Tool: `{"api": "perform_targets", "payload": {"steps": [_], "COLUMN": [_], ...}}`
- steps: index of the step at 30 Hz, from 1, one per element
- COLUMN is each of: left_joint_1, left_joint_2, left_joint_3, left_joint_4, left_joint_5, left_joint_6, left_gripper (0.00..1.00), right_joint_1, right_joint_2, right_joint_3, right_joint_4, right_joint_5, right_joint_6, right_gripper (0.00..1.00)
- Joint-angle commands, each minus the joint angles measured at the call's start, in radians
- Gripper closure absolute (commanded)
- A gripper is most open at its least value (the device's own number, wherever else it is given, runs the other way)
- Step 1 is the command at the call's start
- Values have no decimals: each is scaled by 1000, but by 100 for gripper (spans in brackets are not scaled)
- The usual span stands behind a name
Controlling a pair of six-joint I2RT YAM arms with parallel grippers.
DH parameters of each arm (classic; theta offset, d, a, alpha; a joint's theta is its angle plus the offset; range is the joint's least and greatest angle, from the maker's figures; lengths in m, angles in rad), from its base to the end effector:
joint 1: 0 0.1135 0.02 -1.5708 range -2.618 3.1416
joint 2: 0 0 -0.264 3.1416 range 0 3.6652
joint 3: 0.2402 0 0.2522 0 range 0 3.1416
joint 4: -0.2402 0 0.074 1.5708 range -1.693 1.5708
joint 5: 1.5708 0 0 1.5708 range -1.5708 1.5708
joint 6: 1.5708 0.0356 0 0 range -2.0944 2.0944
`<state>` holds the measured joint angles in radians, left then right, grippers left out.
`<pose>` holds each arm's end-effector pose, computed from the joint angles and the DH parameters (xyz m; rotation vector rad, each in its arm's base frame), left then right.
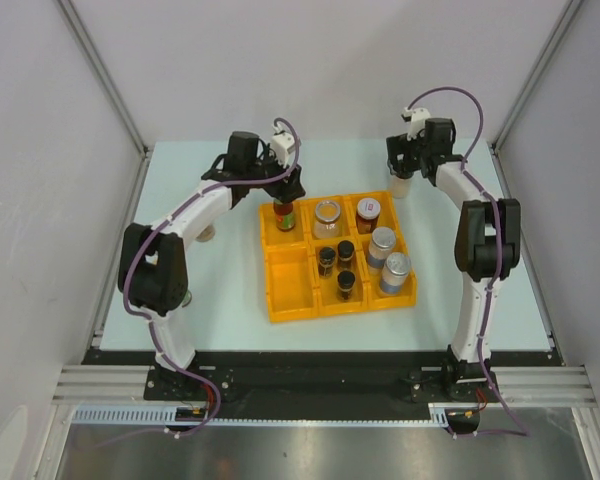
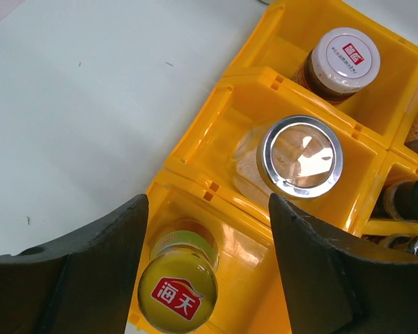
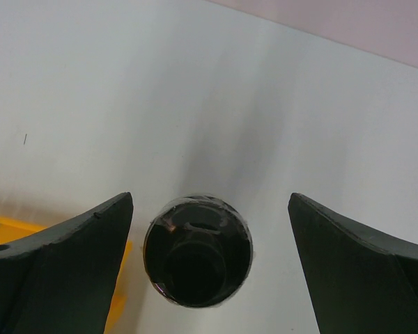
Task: Organize the condiment bottles
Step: Place the bottle in the storage box, then pick up the bottle from the center of the board.
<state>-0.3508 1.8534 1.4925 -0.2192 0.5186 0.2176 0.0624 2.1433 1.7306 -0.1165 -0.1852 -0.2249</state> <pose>0.3994 -0.1649 0.2792 0.8814 1.9395 -0.6340 0.5042 0.0381 0.2371 -0.4091 2.0511 0.0961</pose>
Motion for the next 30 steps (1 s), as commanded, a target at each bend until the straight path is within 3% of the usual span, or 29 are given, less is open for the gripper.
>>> {"api": "perform_targets", "payload": {"steps": [1,6,10,11,12,14,15,16,30], "left_joint_1": [-5,-2,-1,1,9,19,36,47,413], "left_joint_2": [-77,-137,-186,-206,-220,-249,-287,-307,-664], "left_joint_3": [20,78,107,109,101,62,42,16,-415], "left_joint_4": [20,-5,-49,-72,-84,-114,-123,-126,-207], "left_joint_5": [40,3,-66,-92,-107,-147,-149,-161,-218], "left_joint_6": [-17,-20,-15,-11,-4,9,17,23,154], "left_gripper": [21,4,2,1,1,1,1,0,0], "right_joint_1": [10,24,28,27,27,25,21,20,7], "right_joint_2": [32,64,73,67,63,46,38,27,-304], "right_joint_3": [55,63,64,64,63,60,60,58,35], "right_joint_4": [-9,-28,-43,-52,-66,-80,-98,-106,-218], "right_joint_5": [21,52,79,70,72,85,90,99,132], "right_joint_6": [10,4,13,7,1,-1,-2,-1,-30], "right_gripper": [0,2,16,25,43,68,88,93,96]}}
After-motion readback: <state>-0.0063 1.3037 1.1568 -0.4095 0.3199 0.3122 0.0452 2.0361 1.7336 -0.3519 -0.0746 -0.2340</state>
